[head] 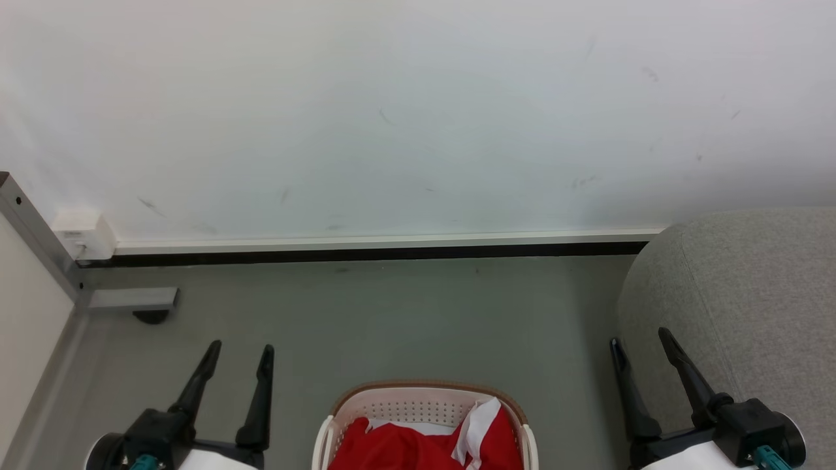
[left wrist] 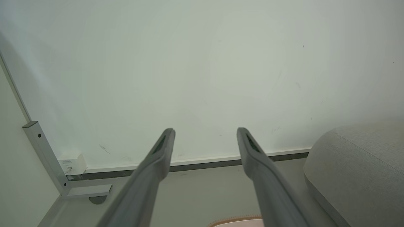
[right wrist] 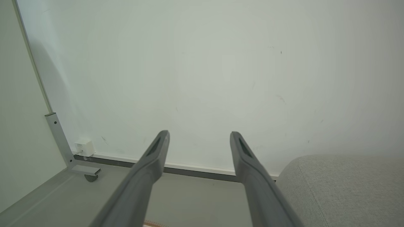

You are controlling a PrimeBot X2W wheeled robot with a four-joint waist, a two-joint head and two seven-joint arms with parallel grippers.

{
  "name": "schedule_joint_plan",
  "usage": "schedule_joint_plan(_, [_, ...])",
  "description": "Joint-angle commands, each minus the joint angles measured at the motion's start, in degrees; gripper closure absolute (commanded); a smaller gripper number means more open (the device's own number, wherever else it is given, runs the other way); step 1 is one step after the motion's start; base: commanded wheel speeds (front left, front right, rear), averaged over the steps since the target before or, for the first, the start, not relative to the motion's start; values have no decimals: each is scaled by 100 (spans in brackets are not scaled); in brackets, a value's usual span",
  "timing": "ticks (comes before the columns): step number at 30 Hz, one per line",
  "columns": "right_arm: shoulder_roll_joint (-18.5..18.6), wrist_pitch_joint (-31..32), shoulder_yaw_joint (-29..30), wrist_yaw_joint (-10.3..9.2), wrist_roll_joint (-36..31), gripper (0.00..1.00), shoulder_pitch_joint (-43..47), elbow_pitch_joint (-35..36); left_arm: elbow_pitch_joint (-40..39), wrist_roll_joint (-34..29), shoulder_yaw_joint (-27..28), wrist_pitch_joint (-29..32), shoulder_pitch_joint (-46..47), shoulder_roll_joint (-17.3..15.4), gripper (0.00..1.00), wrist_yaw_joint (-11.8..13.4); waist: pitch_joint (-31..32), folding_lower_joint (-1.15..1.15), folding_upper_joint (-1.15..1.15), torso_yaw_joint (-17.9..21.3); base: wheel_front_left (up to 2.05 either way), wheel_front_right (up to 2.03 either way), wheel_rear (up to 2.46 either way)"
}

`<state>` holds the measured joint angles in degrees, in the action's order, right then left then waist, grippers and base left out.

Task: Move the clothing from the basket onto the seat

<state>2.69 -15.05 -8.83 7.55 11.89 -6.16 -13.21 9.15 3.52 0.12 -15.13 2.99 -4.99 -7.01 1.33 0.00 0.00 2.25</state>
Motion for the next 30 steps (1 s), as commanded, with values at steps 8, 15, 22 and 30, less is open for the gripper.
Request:
schedule_joint_plan(8, [35, -20, -2, -12, -13, 0, -77, -35, 56, 25, 66, -3, 16, 16, 0, -22, 6, 0, 0, -8, 0, 0, 0])
schedule_joint_plan(15, [35, -20, -18, -12, 17, 0, -70, -47, 47, 34, 73, -3, -20, 42, 0, -39, 20, 0, 0, 10, 0, 0, 0])
schedule_joint_plan(22, [34, -20, -54, -12, 70, 0, -82, 35, 71, 64, 47, -3, 22, 52, 0, -41, -96, 0, 0, 180, 0, 0, 0])
schedule_joint_plan(30, [31, -19, -15, -12, 114, 0, -112, 123, 228, 169, -47, -3, 172, -45, 0, -46, -365, 0, 0, 503, 0, 0, 0])
